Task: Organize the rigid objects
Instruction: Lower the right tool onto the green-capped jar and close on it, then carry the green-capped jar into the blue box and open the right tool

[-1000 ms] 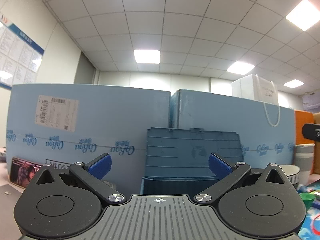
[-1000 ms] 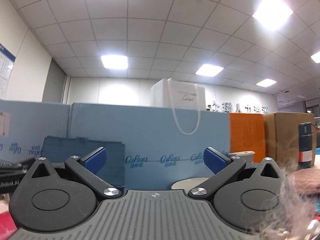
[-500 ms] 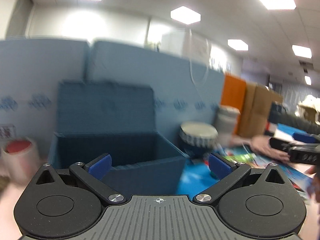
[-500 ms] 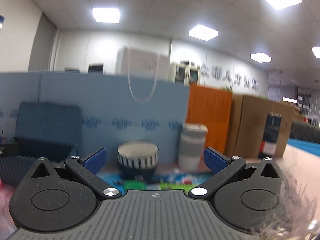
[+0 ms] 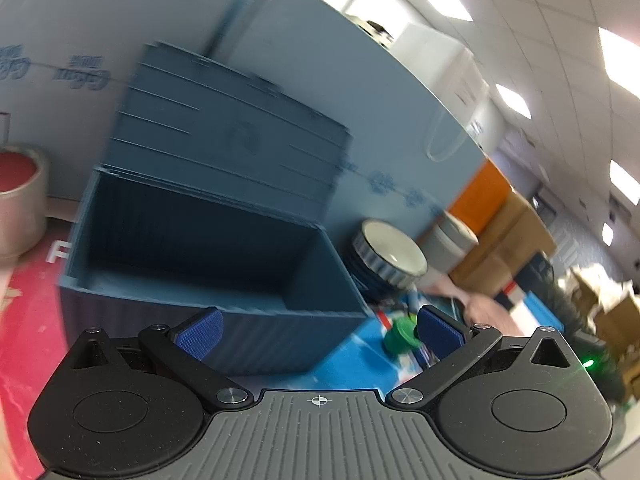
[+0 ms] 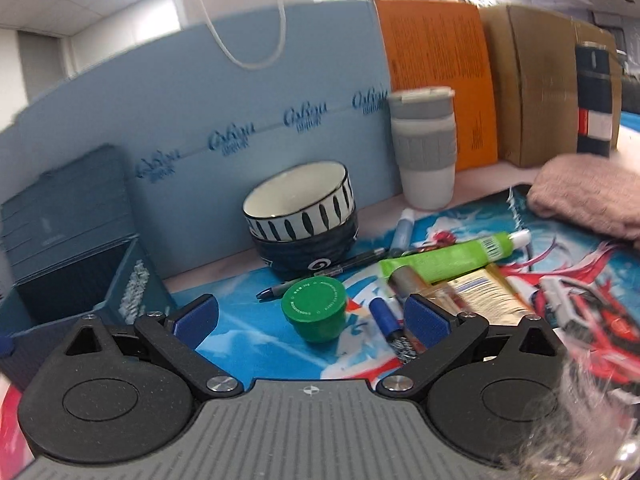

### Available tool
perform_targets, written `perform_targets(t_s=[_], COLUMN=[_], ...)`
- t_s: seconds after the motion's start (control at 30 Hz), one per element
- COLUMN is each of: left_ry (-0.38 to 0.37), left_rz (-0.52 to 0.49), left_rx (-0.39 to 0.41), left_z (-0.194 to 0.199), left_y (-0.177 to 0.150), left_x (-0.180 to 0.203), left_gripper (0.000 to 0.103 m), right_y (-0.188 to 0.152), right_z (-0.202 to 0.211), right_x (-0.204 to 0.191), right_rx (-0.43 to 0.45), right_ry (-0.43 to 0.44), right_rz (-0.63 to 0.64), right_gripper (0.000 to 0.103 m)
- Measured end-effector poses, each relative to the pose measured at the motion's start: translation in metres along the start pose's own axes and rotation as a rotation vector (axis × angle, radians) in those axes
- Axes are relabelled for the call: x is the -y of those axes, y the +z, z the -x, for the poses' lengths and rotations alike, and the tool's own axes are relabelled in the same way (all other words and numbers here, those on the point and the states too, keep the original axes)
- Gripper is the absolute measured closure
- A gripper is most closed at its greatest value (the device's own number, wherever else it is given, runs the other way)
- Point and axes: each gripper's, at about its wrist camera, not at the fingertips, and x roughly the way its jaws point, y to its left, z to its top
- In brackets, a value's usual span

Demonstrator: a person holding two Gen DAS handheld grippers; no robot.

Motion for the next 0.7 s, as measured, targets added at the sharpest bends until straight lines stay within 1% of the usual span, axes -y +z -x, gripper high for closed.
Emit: perform_targets(t_s=[0.07, 0.17, 0.2, 0.27, 0.33, 0.4, 0.47, 0.53, 0.7], left_ry=[-0.016, 0.012, 0.01, -0.018, -0.021, -0.007, 0.007, 0.014, 0.067], left_rz=[0.006, -0.038, -0.041, -0.034, -0.033, -0.03, -0.007, 0.017, 0.065], left_rx=[0.008, 0.057, 0.071, 0.088, 0.113, 0.145, 0.165, 0.177, 0.218], left_z=[0.003, 0.014, 0.019, 0.025, 0.034, 0.041, 0.044, 0.046, 0.054], left_y=[0.003, 0.007, 0.008, 0.011, 0.015, 0.02, 0.024, 0.028, 0.035], left_x=[-0.004, 0.0, 0.001, -0.001, -0.005, -0.008, -0.014, -0.021, -0.041], left_gripper=[0.0, 0.0, 0.0, 0.0, 0.0, 0.0, 0.0, 0.0, 0.0], right_y=[0.0, -0.003, -0.003, -0.004, -0.005, -0.007, -0.008, -0.009, -0.006], right_z=[-0.012, -0.027, -0.032, -0.041, -0.052, -0.058, -0.062, -0.062, -0.05], right_x=[-0.007, -0.017, -0.02, -0.022, -0.022, -0.022, -0.02, -0.017, -0.012], right_rx=[-0.007, -0.01, -0.015, -0.03, -0.048, -0.059, -0.07, -0.072, -0.045], right_ry=[-0.018, -0.077, -0.096, -0.114, -0.128, -0.151, -0.155, -0.154, -0.127], right_rz=[0.009, 0.048, 0.059, 0.061, 0.063, 0.062, 0.049, 0.034, -0.009], right_gripper=[0.006, 0.006, 0.007, 0.012, 0.015, 0.026, 0.05, 0.06, 0.06])
